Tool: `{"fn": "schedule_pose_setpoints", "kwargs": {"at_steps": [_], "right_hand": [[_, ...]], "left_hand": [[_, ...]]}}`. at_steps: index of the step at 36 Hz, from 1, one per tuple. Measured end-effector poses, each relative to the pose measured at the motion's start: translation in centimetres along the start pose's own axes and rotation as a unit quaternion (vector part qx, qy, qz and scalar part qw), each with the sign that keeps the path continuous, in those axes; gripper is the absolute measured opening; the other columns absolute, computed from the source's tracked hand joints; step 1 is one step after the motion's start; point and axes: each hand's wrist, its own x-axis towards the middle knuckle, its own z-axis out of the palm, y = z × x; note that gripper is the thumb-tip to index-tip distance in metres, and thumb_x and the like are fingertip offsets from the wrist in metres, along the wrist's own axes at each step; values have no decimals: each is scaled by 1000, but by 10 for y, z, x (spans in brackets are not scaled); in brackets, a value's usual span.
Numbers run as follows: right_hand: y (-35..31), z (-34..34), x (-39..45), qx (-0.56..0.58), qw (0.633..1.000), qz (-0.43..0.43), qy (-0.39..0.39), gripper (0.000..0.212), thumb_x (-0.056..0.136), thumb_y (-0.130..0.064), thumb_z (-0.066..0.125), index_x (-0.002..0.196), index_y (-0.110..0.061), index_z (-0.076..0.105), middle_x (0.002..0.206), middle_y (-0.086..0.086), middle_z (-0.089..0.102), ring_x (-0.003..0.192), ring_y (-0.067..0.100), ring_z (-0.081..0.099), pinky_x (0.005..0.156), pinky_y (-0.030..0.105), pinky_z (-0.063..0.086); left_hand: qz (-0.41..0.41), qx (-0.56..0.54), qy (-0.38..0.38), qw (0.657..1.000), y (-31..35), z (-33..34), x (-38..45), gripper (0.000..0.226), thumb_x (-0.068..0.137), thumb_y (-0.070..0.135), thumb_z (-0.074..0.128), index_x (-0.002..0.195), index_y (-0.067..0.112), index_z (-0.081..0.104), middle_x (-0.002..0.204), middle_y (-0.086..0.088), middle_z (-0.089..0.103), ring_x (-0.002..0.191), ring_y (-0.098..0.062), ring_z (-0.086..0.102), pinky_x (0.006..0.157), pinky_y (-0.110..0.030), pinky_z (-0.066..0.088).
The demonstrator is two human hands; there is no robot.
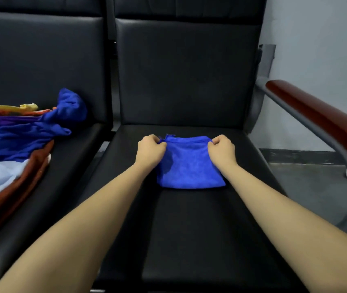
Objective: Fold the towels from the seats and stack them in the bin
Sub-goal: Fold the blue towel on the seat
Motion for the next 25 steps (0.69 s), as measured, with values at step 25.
{"fn": "schedule_pose_setpoints", "kwargs": {"at_steps": [25], "right_hand": [[9,20,32,-318,948,8,-9,71,91,-56,49,133,0,38,137,16,37,125,31,36,105,38,28]], "left_hand": [[-26,350,-16,936,7,46,22,42,94,30,44,123,0,46,128,-17,45,115,-32,46,93,-34,37]]}}
